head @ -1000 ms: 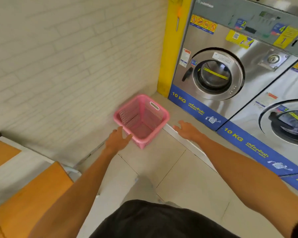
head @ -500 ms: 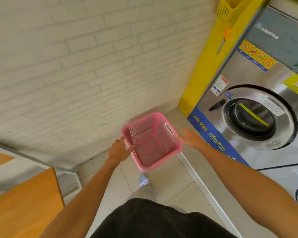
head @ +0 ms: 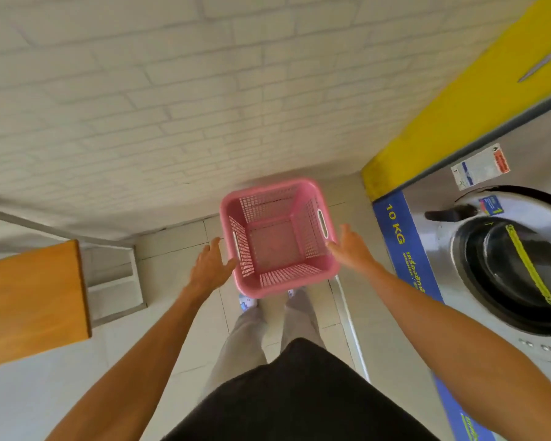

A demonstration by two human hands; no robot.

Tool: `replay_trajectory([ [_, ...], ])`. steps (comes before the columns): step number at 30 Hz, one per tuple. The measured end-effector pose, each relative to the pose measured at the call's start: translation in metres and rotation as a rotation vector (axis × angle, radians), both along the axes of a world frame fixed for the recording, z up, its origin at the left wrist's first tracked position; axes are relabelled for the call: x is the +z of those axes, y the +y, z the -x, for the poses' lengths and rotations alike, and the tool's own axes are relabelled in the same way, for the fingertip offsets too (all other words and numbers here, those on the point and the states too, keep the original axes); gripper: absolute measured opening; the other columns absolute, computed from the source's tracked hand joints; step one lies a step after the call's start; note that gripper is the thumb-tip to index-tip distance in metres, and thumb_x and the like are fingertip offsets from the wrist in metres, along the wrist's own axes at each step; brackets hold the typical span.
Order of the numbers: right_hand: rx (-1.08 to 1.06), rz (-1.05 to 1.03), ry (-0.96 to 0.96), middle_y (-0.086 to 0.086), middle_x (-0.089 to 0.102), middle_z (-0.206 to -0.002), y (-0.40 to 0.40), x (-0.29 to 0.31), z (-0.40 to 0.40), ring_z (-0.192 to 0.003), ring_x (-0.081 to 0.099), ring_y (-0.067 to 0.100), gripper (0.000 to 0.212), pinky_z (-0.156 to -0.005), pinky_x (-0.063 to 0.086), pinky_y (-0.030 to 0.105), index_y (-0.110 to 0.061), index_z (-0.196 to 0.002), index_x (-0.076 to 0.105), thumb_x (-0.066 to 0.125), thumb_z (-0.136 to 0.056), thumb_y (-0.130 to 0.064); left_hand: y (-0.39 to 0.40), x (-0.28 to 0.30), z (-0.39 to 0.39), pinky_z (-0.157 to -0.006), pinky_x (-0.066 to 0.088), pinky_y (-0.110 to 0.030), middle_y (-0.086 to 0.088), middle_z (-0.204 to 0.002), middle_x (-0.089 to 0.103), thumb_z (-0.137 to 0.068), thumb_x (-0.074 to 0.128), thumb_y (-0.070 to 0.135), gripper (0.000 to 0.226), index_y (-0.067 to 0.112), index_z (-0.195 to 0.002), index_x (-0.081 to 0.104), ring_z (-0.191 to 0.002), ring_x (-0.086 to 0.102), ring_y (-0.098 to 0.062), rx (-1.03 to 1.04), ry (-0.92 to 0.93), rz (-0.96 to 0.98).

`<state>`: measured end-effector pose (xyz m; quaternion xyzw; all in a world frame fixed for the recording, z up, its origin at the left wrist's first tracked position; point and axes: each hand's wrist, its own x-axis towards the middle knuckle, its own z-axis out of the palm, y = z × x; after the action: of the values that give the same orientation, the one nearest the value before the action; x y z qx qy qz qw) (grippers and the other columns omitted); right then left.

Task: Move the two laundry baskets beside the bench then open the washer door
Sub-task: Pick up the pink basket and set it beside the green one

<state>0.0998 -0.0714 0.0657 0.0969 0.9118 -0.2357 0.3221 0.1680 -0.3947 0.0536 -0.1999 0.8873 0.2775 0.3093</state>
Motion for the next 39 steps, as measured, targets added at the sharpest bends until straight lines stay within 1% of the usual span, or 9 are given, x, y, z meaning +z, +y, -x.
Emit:
replay_trajectory([
  [4,0.054,-0.033,-0.047,0.018,0.066,-0.114,0.019,-0.042,0.030,-0.075,0.069,0.023,0.060,-0.049,0.044,0.022,0.000,-0.144,0.035,0.059,-0.100,-0.031,0.018,-0.035,0.004,-0.105,0.045,-0.057,-0.017,-0.152,0.042,-0.089,0.066,0.047,0.086,0.013,-0.155,0.023,-0.135,0.046,-0.038,0.115,-0.045,-0.003],
  [9,0.028,-0.075,-0.046,0.015,0.067,-0.112,0.041,-0.113,0.054,-0.052,0.051,-0.001,0.059,-0.035,0.033,0.010,-0.002,-0.144,0.036,0.061,-0.099,-0.031,0.035,-0.092,0.023,-0.101,0.046,-0.055,-0.018,-0.148,0.046,-0.088,0.068,0.043,0.084,0.013,-0.153,0.024,-0.131,0.049,-0.038,0.182,-0.043,0.003],
  [13,0.080,-0.088,-0.028,0.010,0.066,-0.097,0.054,-0.179,0.062,-0.049,0.057,0.002,0.066,-0.031,0.037,0.012,-0.003,-0.147,0.033,0.064,-0.097,-0.033,0.037,-0.150,0.035,-0.102,0.043,-0.054,-0.021,-0.147,0.044,-0.089,0.067,0.034,0.082,0.009,-0.153,0.022,-0.132,0.046,-0.040,0.211,-0.009,0.054],
  [17,0.061,-0.099,-0.015,0.019,0.063,-0.109,0.060,-0.247,0.073,-0.058,0.069,0.024,0.069,-0.044,0.058,0.037,-0.008,-0.153,0.024,0.061,-0.099,-0.028,0.029,-0.215,0.038,-0.102,0.042,-0.058,-0.023,-0.153,0.035,-0.089,0.069,0.034,0.096,0.008,-0.158,0.006,-0.136,0.041,-0.044,0.300,-0.039,0.080],
  [20,0.033,-0.022,0.059,0.018,0.062,-0.118,0.054,-0.293,0.079,-0.063,0.070,0.023,0.060,-0.047,0.060,0.034,-0.008,-0.148,0.031,0.061,-0.099,-0.025,0.020,-0.266,0.034,-0.096,0.045,-0.061,-0.026,-0.150,0.037,-0.090,0.067,0.034,0.096,0.009,-0.158,0.004,-0.132,0.043,-0.046,0.364,0.001,0.107],
  [26,-0.088,-0.174,0.133,0.017,0.064,-0.107,0.043,-0.332,0.082,-0.068,0.068,0.030,0.041,-0.055,0.061,0.041,-0.007,-0.135,0.039,0.051,-0.103,-0.028,0.010,-0.324,0.032,-0.081,0.057,-0.061,-0.023,-0.136,0.053,-0.094,0.061,0.023,0.081,0.010,-0.151,0.006,-0.110,0.064,-0.045,0.313,0.038,-0.137],
  [30,-0.045,-0.139,0.112,0.015,0.066,-0.096,0.044,-0.301,0.086,-0.051,0.060,0.017,0.032,-0.040,0.045,0.022,-0.001,-0.128,0.043,0.048,-0.104,-0.020,0.012,-0.291,0.026,-0.058,0.063,-0.046,-0.014,-0.113,0.064,-0.099,0.049,0.013,0.070,0.014,-0.154,0.006,-0.079,0.073,-0.030,0.380,0.156,-0.165],
  [34,-0.028,-0.050,0.165,0.009,0.065,-0.089,0.031,-0.227,0.087,-0.048,0.055,0.006,0.032,-0.031,0.034,0.010,-0.006,-0.127,0.043,0.052,-0.100,-0.021,0.003,-0.207,0.000,-0.064,0.062,-0.039,-0.014,-0.117,0.064,-0.104,0.042,0.020,0.076,0.018,-0.159,-0.011,-0.080,0.073,-0.027,0.454,0.169,-0.153],
  [39,0.104,0.115,0.250,-0.004,0.058,-0.078,-0.024,-0.092,0.084,-0.048,0.051,0.001,0.059,-0.033,0.033,0.011,-0.019,-0.152,0.027,0.052,-0.099,-0.022,-0.025,-0.064,-0.058,-0.051,0.060,-0.026,0.002,-0.099,0.065,-0.103,0.046,0.028,0.063,0.025,-0.158,0.014,-0.061,0.070,-0.010,0.694,0.263,-0.091],
])
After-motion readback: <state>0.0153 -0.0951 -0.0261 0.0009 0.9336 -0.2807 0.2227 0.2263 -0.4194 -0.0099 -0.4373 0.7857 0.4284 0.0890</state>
